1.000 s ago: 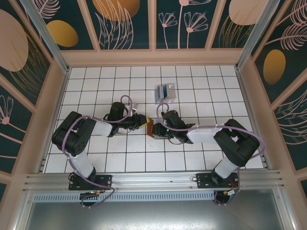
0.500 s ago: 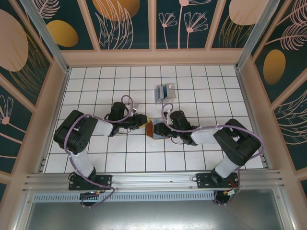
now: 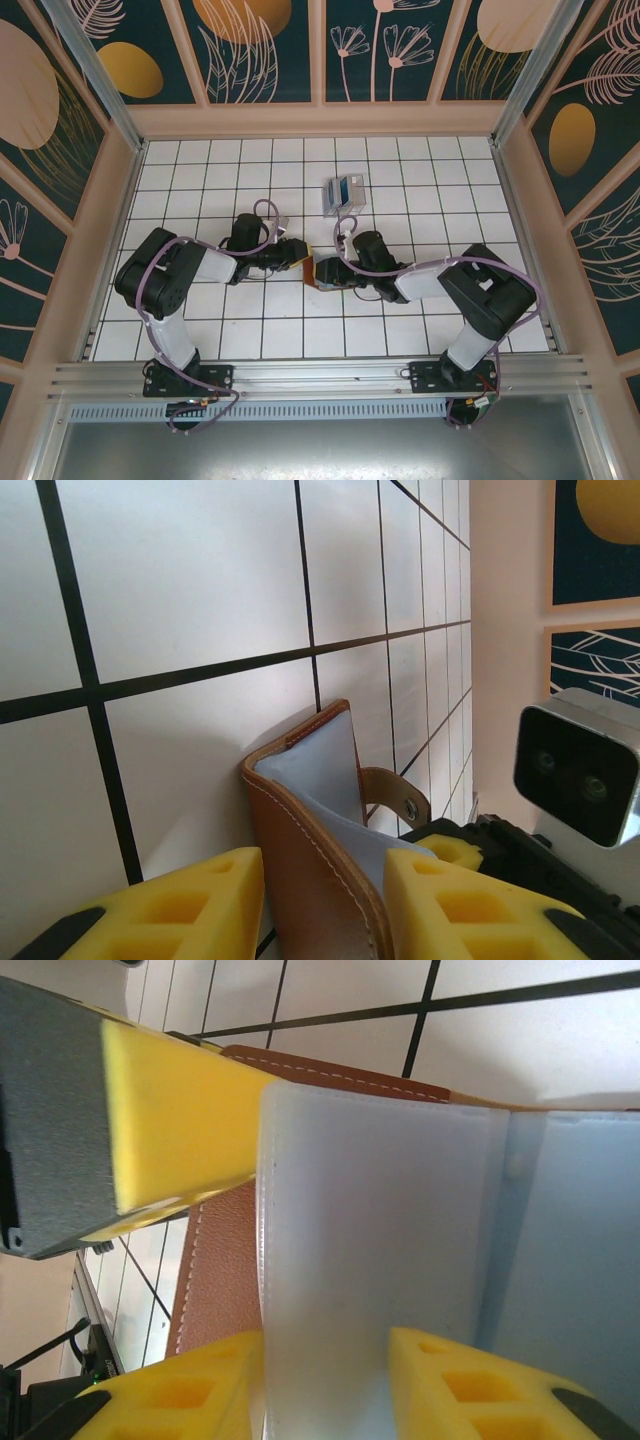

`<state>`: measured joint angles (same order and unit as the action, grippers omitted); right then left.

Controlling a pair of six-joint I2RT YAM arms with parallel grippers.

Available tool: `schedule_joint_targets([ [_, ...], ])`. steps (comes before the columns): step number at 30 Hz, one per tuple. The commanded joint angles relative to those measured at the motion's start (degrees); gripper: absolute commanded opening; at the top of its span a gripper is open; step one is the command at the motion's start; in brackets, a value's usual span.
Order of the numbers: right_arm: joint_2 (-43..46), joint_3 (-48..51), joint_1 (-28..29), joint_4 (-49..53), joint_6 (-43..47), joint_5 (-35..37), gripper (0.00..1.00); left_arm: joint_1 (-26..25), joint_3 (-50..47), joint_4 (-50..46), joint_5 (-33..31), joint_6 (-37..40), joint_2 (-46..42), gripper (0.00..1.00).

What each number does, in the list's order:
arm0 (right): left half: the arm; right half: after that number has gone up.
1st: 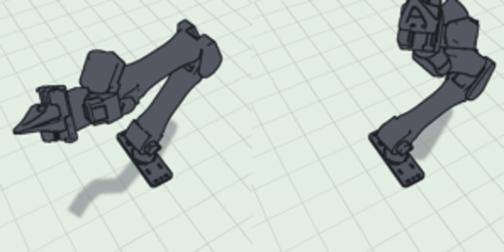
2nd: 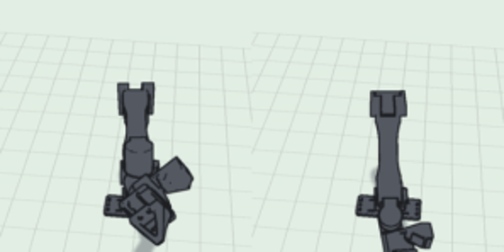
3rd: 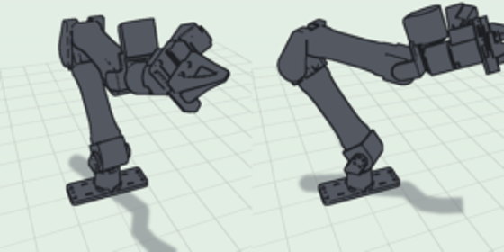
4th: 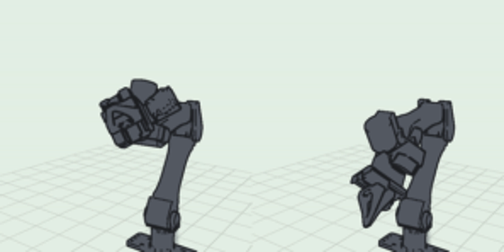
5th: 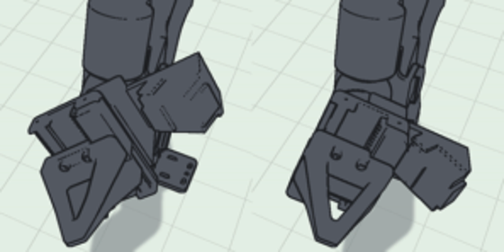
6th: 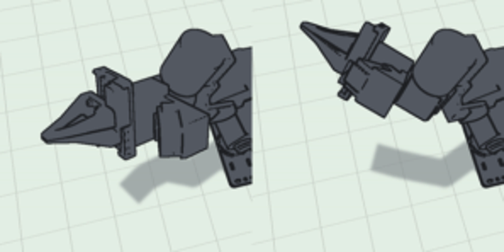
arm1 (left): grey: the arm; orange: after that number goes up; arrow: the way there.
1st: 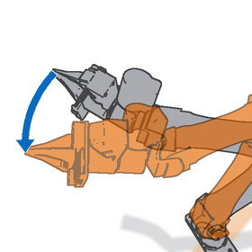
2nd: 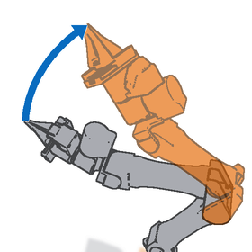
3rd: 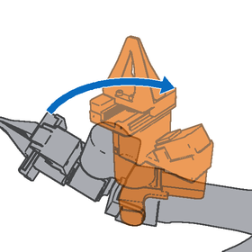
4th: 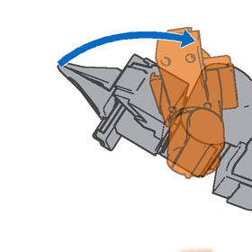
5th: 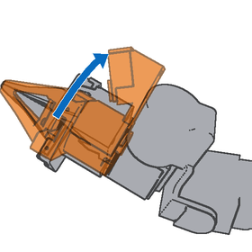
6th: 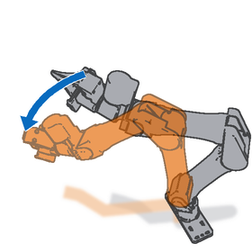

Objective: Put the credit cards into the card holder

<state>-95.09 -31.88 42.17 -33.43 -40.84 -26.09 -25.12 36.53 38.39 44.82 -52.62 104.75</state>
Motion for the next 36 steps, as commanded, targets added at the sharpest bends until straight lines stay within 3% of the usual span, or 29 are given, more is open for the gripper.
schedule_joint_targets([
  [1, -1.2, -0.7, -0.2, -2.4, 0.5, -2.0, 0.33, 0.2, 0.4, 1.8, 1.2, 0.2, -0.6, 0.38],
  [15, -1.4, 0.6, -0.8, -5.2, -0.2, -2.9, 0.29, 0.2, 0.8, 1.5, 1.4, 0.4, 0.2, 0.39],
  [24, -1.3, 2.1, -2.1, -7.4, -1.6, -4.4, 0.26, 0.4, -0.6, -8.2, -7.1, 3.8, -6.2, 0.43],
  [31, -1.8, 2.1, -2.2, -8.3, -1.9, -5.0, 0.25, 0.3, -2.9, 0.0, -2.6, -0.2, -7.4, 0.46],
  [36, -2.3, 2.0, -2.0, -8.5, -1.9, -5.0, 0.24, 0.3, -1.8, 0.2, -0.6, 0.8, -5.2, 0.47],
])
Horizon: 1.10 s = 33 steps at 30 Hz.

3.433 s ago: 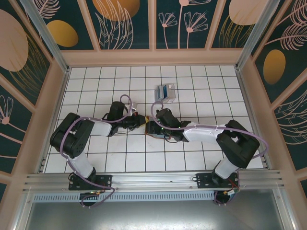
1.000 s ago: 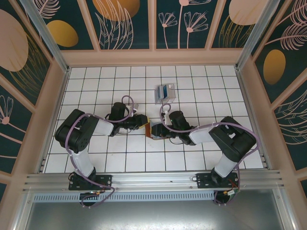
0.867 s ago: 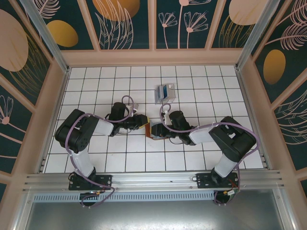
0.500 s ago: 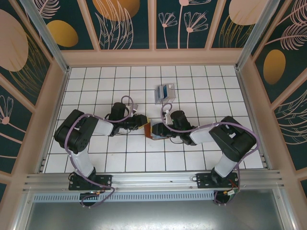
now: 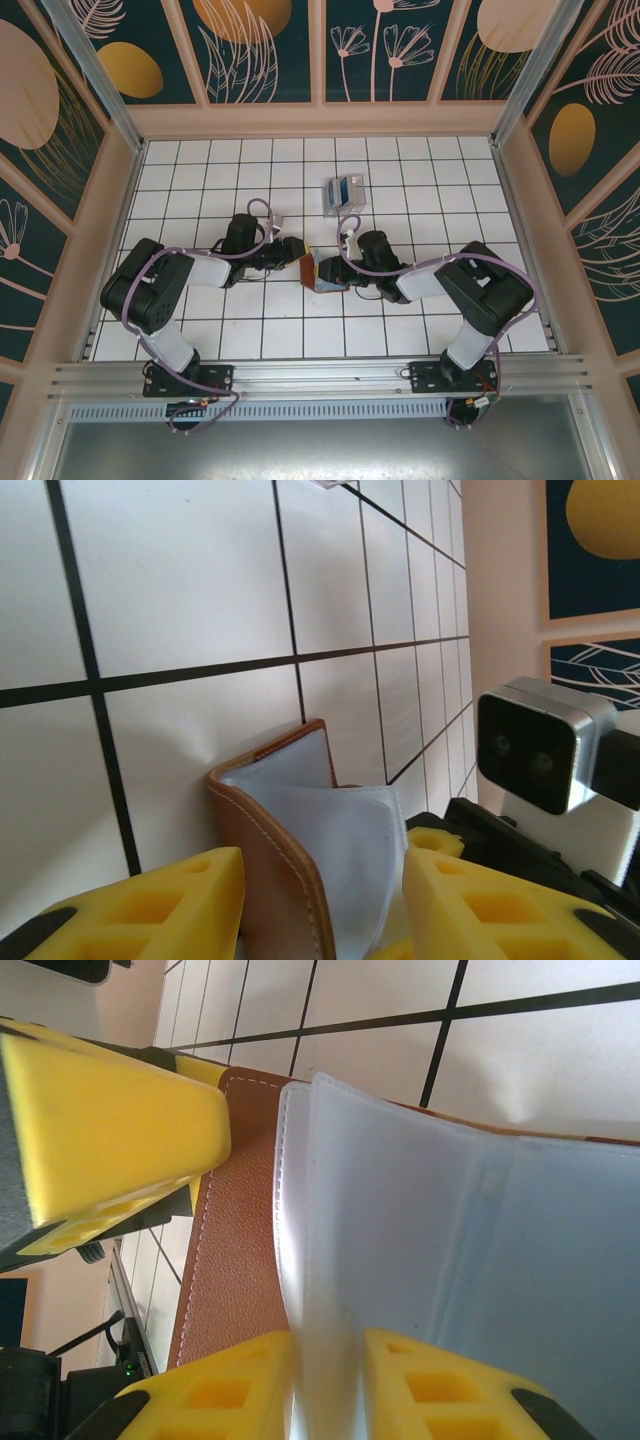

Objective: Put the credit cards into the card holder

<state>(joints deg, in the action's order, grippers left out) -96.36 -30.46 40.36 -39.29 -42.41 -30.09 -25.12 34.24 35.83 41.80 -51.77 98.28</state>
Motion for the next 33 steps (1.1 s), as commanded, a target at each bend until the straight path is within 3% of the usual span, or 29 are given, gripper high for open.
schedule_joint_targets([
  [1, -1.0, 0.6, -0.1, -2.7, -0.2, -1.0, 0.24, 0.2, 0.7, 3.1, 2.8, -0.2, 1.8, 0.47],
  [13, -2.4, -1.4, 0.7, -0.8, 1.1, -0.9, 0.24, -0.1, 1.4, 8.3, 4.6, -2.8, 5.5, 0.47],
  [33, -2.0, -1.8, 1.6, 0.3, 1.7, 0.1, 0.22, -0.1, 2.1, 8.3, 4.5, -3.6, 5.3, 0.45],
])
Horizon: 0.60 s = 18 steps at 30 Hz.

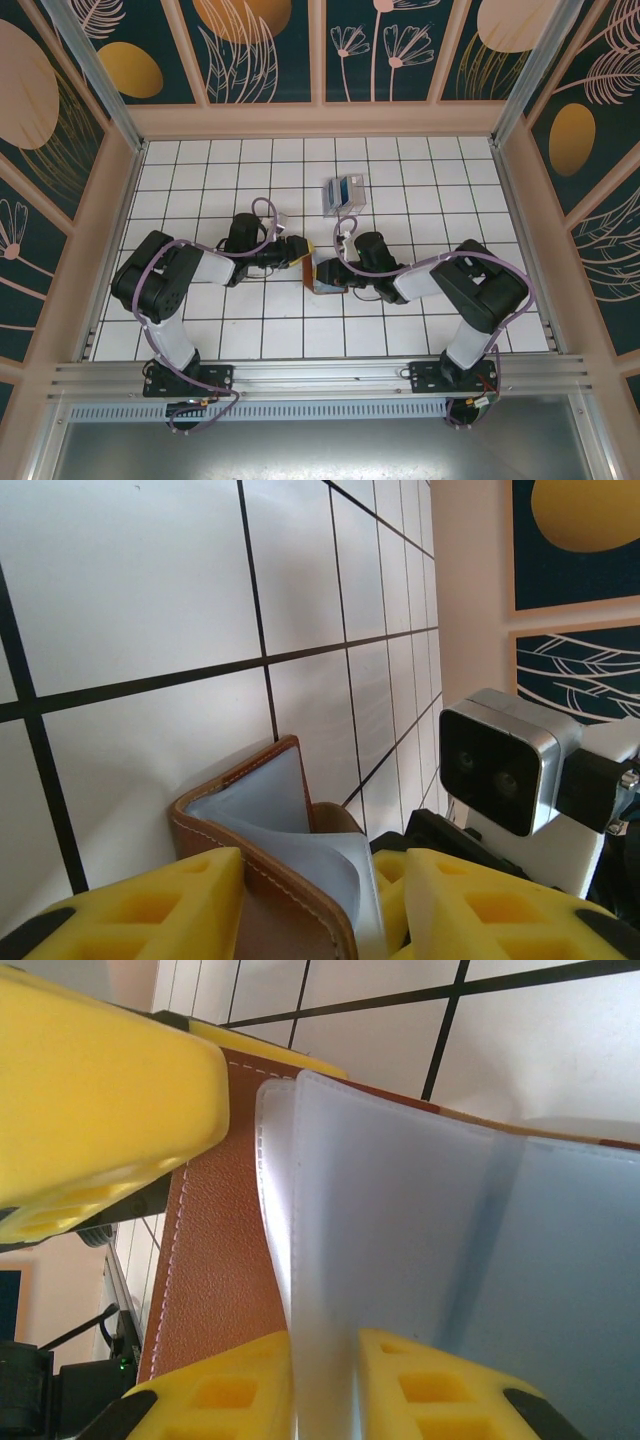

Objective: Put the credit cards into the card holder

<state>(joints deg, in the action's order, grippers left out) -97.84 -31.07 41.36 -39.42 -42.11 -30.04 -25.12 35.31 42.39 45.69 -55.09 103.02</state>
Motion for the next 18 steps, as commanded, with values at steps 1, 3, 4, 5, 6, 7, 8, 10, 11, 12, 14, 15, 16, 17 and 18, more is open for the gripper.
schedule_joint_targets([
  [1, -0.5, -1.2, 0.6, 0.5, 1.4, 0.1, 0.22, -0.1, 1.1, 1.6, 0.7, -0.2, 0.8, 0.42],
  [3, -0.5, -1.2, 0.6, 0.5, 1.3, 0.1, 0.22, -0.1, 1.1, 1.6, 0.6, -0.1, 1.2, 0.35],
  [4, -0.5, -1.2, 0.7, 0.5, 1.3, 0.2, 0.22, -0.1, 1.0, 1.5, 0.5, -0.2, 1.5, 0.3],
  [5, -0.5, -1.3, 0.7, 0.6, 1.3, 0.2, 0.22, -0.1, 1.0, 1.7, 0.5, -0.3, 1.6, 0.26],
  [6, -0.5, -1.3, 0.7, 0.6, 1.4, 0.2, 0.22, -0.1, 0.9, 1.9, 0.5, -0.4, 1.7, 0.25],
  [7, -0.5, -1.3, 0.8, 0.7, 1.4, 0.2, 0.22, -0.1, 0.9, 1.9, 0.5, -0.4, 1.8, 0.24],
  [8, -0.5, -1.3, 0.9, 0.8, 1.5, 0.2, 0.22, -0.1, 1.0, 1.9, 0.5, -0.4, 1.8, 0.24],
  [10, -0.5, -1.4, 1.0, 1.1, 1.6, 0.3, 0.21, -0.1, 1.1, 1.7, 0.5, -0.3, 1.9, 0.24],
  [11, -0.5, -1.5, 1.1, 1.2, 1.7, 0.3, 0.21, -0.1, 1.2, 1.5, 0.5, -0.2, 2.0, 0.24],
  [12, -0.5, -1.6, 1.1, 1.3, 1.8, 0.3, 0.21, -0.1, 1.4, 1.1, 0.4, 0.1, 2.0, 0.25],
  [14, -0.6, -1.9, 1.3, 1.6, 2.0, 0.4, 0.21, -0.1, 1.7, 0.1, 0.4, 0.8, 2.2, 0.26],
  [15, -0.7, -2.1, 1.2, 1.8, 2.1, 0.4, 0.21, -0.1, 1.8, -0.4, 0.4, 1.1, 2.2, 0.26],
  [16, -0.7, -2.2, 1.2, 1.8, 2.1, 0.4, 0.21, -0.1, 1.9, -0.7, 0.4, 1.3, 2.2, 0.27],
  [17, -0.7, -2.3, 1.2, 1.9, 2.1, 0.4, 0.21, -0.1, 1.9, -1.0, 0.4, 1.5, 2.2, 0.27],
  [18, -0.8, -2.2, 1.3, 1.8, 2.1, 0.5, 0.21, -0.1, 1.9, -1.1, 0.4, 1.6, 2.2, 0.27],
])
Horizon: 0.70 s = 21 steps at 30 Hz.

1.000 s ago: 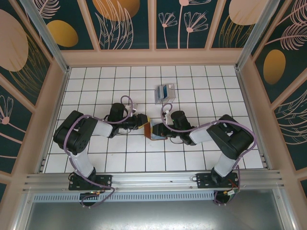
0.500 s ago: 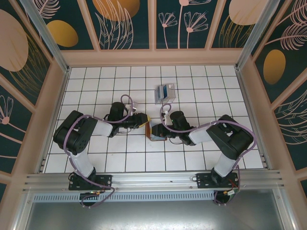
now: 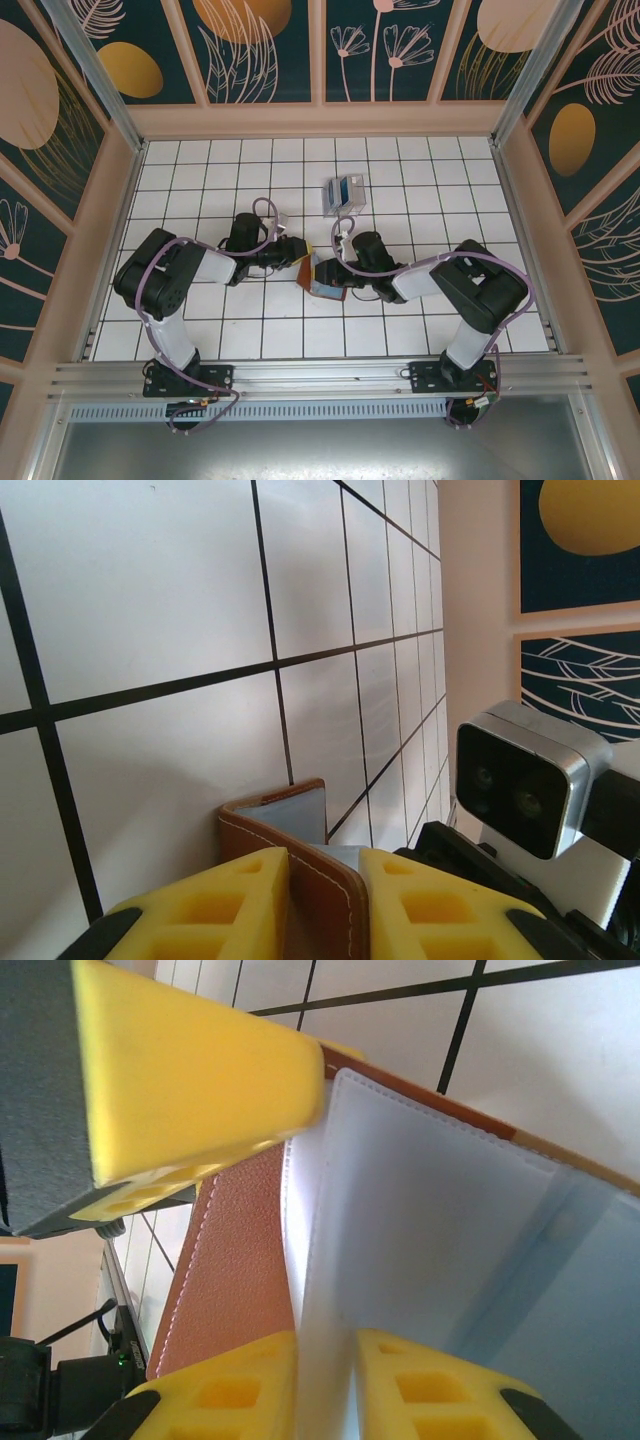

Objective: Put the credit cards into the card holder

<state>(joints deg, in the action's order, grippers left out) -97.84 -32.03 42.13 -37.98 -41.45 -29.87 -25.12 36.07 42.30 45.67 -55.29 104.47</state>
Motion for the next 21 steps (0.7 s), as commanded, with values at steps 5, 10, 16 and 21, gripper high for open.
schedule_joint_targets([
  [5, -0.9, -1.4, 0.5, 0.4, 1.4, 0.6, 0.2, -0.1, 0.9, -1.3, 0.4, 2.3, 0.2, 0.29],
  [10, -0.9, -1.2, 0.5, 0.6, 1.3, 1.2, 0.19, 0.0, -0.9, 0.9, 1.0, 1.2, -0.8, 0.43],
  [16, -0.7, -0.3, 0.6, -1.0, 0.6, 1.3, 0.19, 0.0, -3.2, 2.9, 2.1, 0.9, -1.7, 0.39],
  [21, -0.6, -0.1, 0.6, -1.5, 0.5, 1.1, 0.19, 0.0, -3.7, 4.9, 2.7, 0.1, -0.5, 0.25],
])
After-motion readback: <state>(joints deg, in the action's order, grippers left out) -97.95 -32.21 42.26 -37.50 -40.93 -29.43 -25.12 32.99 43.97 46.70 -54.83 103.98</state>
